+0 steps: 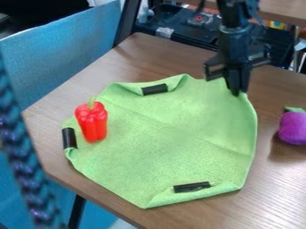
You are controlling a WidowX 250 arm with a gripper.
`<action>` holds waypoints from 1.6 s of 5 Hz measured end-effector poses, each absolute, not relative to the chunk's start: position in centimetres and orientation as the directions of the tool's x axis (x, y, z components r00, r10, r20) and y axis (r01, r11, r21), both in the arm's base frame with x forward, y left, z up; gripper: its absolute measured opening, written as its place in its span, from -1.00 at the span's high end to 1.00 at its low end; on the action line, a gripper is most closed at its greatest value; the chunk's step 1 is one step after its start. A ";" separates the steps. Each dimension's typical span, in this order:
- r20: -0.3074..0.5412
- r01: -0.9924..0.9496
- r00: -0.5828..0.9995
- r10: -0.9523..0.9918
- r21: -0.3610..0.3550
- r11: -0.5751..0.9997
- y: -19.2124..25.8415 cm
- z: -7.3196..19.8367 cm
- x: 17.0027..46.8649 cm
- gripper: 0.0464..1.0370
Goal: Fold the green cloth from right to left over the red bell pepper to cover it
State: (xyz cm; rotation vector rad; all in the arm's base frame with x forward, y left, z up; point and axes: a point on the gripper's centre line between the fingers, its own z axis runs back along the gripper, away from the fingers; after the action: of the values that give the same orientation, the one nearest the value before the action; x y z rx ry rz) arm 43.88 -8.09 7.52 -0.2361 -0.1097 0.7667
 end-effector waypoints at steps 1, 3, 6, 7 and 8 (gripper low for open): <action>0.011 -0.666 0.719 0.695 -0.273 0.694 -6.1 9.0 41.5 0.97; 0.027 -0.645 0.730 0.683 -0.301 0.702 -2.2 12.0 36.3 0.97; 0.036 -0.694 0.669 0.742 -0.327 0.642 3.0 16.1 30.7 0.97; 0.044 -0.692 0.663 0.747 -0.346 0.634 4.3 16.8 29.9 0.97; 0.044 -0.709 0.641 0.766 -0.347 0.613 6.0 17.0 29.3 0.97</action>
State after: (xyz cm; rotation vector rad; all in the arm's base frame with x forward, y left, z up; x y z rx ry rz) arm 29.33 6.01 17.03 -0.3131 -0.1955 0.8566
